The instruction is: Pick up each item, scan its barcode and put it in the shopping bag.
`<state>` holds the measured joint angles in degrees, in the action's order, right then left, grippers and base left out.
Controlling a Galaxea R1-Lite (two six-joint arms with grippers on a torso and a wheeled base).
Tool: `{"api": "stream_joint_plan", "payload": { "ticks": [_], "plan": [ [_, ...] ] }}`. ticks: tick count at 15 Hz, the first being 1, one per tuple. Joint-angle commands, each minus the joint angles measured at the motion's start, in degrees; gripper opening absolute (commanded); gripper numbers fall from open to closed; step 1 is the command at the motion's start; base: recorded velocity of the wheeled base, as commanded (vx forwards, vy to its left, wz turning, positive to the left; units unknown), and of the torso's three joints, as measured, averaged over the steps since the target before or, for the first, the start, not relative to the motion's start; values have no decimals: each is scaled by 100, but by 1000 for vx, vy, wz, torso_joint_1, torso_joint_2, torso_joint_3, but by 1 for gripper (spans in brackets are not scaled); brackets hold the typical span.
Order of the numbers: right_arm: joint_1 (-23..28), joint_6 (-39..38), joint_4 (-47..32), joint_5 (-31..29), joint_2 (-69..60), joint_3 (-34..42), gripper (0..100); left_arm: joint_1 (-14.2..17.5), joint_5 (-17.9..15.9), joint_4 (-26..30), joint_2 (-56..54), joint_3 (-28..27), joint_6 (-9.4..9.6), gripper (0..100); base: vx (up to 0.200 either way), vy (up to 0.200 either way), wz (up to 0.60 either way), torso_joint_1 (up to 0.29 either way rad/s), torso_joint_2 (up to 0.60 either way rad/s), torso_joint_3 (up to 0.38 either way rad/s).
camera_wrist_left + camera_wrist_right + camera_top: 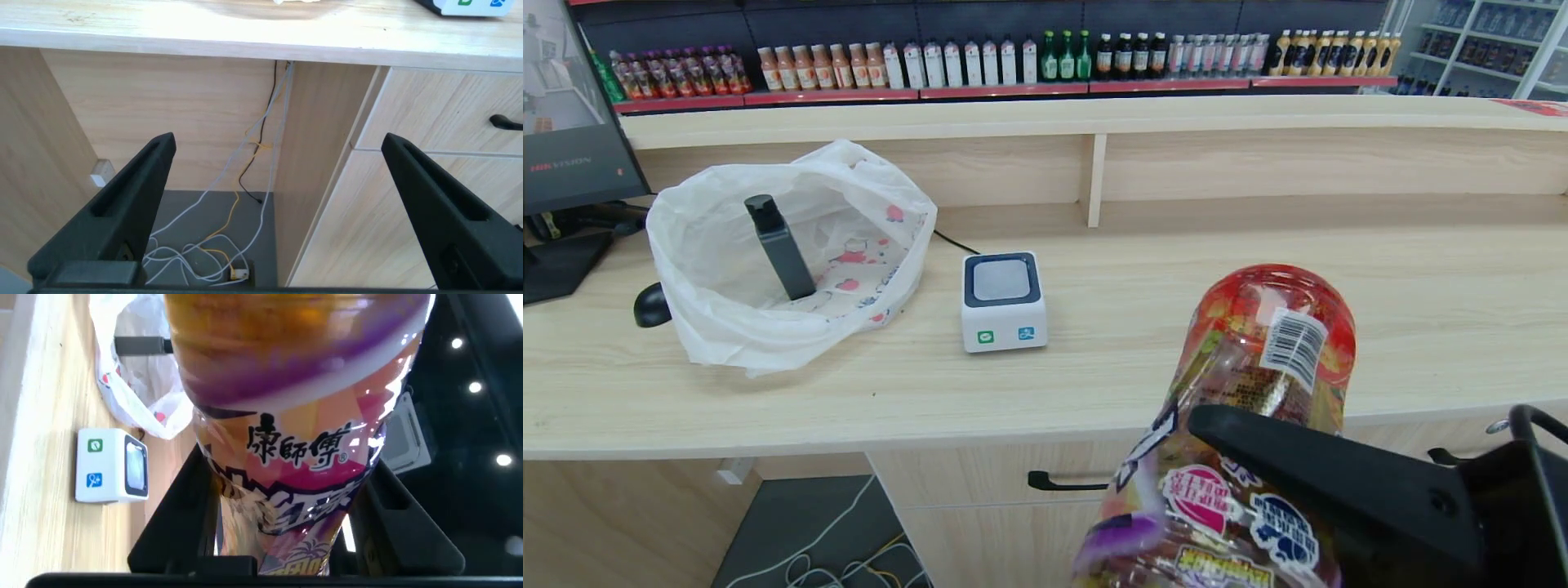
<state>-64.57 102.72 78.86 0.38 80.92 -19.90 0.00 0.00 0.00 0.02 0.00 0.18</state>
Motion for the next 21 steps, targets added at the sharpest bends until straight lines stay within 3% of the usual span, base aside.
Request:
{"api": "stream_joint_plan", "payload": {
  "ticks": [1, 3, 6, 10, 12, 15, 17, 21],
  "plan": [
    [103, -103, -2, 6, -15, 56, 0, 0, 0, 0, -2, 0, -1, 100, 0, 0, 0, 0, 0, 0],
    [112, -472, 68, 6, -68, 232, 0, 0, 0, 0, -2, 0, -1, 100, 0, 0, 0, 0, 0, 0],
    [305, -1869, 314, 6, -85, 610, 0, 0, 0, 0, -2, 0, -1, 100, 0, 0, 0, 0, 0, 0],
    [410, -4647, 692, -3, -59, 1023, 0, 0, 0, 0, -2, 0, -1, 100, 0, 0, 0, 0, 0, 0],
    [410, -5517, 692, -3, -208, 1014, 0, 0, 0, 0, -2, 0, -1, 100, 0, 0, 0, 0, 0, 0],
    [534, -6510, 613, 6, -200, 908, 0, 0, 0, 0, -2, 0, -1, 100, 0, 0, 0, 0, 0, 0],
    [542, -6721, 657, 6, -94, 882, 0, 0, 0, 0, -2, 0, -1, 100, 0, 0, 0, 0, 0, 0],
    [1087, -7486, 631, -196, -120, 618, 0, 0, 0, 0, -2, 0, -1, 100, 0, 0, 0, 0, 0, 0]
  ]
}}
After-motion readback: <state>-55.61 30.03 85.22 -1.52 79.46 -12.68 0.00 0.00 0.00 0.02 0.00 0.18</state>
